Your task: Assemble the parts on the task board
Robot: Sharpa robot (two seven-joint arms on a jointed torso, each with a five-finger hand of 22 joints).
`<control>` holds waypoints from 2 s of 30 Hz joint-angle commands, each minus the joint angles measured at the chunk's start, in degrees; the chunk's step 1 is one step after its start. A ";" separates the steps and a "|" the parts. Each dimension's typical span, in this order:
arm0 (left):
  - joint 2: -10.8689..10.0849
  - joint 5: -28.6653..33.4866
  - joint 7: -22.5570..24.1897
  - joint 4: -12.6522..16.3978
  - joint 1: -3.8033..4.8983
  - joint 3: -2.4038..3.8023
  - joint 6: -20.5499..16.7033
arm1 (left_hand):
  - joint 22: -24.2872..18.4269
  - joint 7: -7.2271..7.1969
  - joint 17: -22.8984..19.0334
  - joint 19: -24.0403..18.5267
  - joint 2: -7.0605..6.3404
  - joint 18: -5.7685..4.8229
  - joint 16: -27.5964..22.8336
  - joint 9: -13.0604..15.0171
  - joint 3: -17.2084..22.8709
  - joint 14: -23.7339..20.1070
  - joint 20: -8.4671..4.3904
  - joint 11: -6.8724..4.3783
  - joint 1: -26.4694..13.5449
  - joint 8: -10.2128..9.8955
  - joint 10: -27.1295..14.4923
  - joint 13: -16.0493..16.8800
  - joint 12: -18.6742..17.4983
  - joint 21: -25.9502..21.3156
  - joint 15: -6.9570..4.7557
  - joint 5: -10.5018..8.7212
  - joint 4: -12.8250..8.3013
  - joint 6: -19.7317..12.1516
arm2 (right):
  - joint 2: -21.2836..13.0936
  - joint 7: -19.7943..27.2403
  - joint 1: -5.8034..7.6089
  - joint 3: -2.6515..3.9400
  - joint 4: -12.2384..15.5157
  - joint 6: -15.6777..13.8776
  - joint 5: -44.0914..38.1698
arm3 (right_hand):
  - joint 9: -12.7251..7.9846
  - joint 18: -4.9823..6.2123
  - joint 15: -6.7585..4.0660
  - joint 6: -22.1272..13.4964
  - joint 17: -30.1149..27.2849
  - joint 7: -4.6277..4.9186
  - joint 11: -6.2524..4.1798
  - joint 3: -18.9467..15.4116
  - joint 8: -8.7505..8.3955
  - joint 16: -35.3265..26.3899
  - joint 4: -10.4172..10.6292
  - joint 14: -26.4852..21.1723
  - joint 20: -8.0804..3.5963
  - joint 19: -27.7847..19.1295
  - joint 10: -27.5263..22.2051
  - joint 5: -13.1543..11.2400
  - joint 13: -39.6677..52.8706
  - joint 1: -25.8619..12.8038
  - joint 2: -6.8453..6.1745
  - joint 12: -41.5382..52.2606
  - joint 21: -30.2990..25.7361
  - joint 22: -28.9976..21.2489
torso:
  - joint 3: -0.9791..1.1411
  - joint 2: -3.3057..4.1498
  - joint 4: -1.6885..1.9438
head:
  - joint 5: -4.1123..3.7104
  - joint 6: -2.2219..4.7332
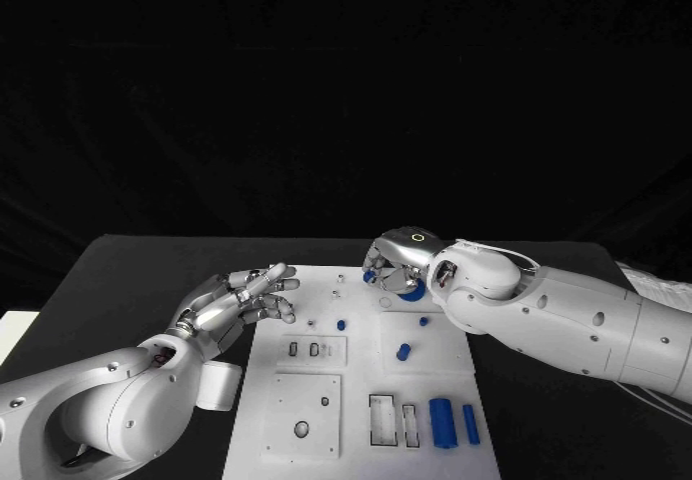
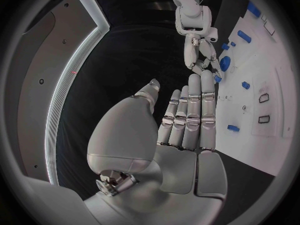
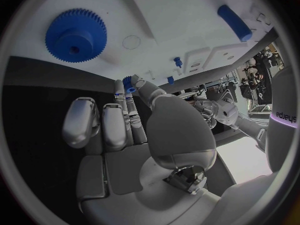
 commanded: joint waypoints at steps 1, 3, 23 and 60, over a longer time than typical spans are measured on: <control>0.19 0.09 -0.03 -0.04 0.07 0.04 1.13 | -0.06 -0.09 -0.09 -0.36 0.24 0.71 -0.35 -0.07 0.03 -0.35 -0.04 -0.01 0.31 -0.18 -0.39 -0.05 -0.17 -0.22 0.21 -0.20 -0.46 -0.39 | 1.19 -1.68 0.07 0.04 -0.98 -2.92 -0.49 | 1.14 -0.81 -0.37 1.35 0.15 -1.00 0.00 0.85 0.42 0.40 1.18 1.50 -0.35 0.05 0.45 -0.01 0.02 -0.07 -0.01 -0.01 0.46 0.16 | 0.00 0.10 0.10 | 0.21 -0.02; 0.20 0.09 -0.04 -0.02 0.07 0.04 1.15 | -0.07 -0.08 -0.10 -0.37 0.24 0.71 -0.37 -0.07 0.04 -0.37 -0.04 0.00 0.32 -0.18 -0.40 -0.06 -0.17 -0.23 0.22 -0.20 -0.48 -0.40 | 1.88 -1.69 0.08 0.05 -1.48 -3.16 -0.59 | 1.14 -0.81 -0.37 1.35 0.15 -1.00 0.00 0.85 0.42 0.40 1.18 1.50 -0.35 0.05 0.45 -0.01 0.02 -0.07 -0.01 -0.01 0.46 0.16 | 0.02 0.23 0.03 | 0.36 0.16; 0.58 0.10 -0.14 -0.32 0.09 0.04 1.24 | -0.14 -0.06 -0.19 -0.44 0.24 0.70 -0.50 -0.07 0.09 -0.48 -0.01 0.03 0.40 -0.17 -0.48 -0.07 -0.16 -0.31 0.26 -0.21 -0.57 -0.45 | 6.10 -0.41 -0.20 -0.02 -4.34 -2.56 -0.76 | 1.21 -0.82 -0.33 1.29 0.36 -0.92 0.05 1.12 0.31 0.55 1.43 1.56 -0.35 0.00 0.37 -0.13 -0.03 0.01 -0.42 -0.09 0.56 0.24 | -0.20 0.80 0.26 | 0.43 -0.11; 0.76 0.10 -0.38 -0.56 0.09 0.04 1.59 | -0.22 -0.05 -0.29 -0.50 0.25 0.70 -0.61 -0.06 0.14 -0.56 0.02 0.06 0.46 -0.16 -0.56 -0.09 -0.14 -0.39 0.29 -0.21 -0.65 -0.52 | 7.29 -1.40 -0.42 -0.16 -5.12 -3.61 -0.75 | -0.95 -0.09 1.76 -8.85 -2.86 1.67 2.54 0.31 -0.69 -1.65 5.75 0.52 1.86 -2.46 -8.93 -1.54 -0.47 0.96 -6.38 0.22 -1.30 -3.34 | -0.27 1.16 0.34 | 0.49 0.09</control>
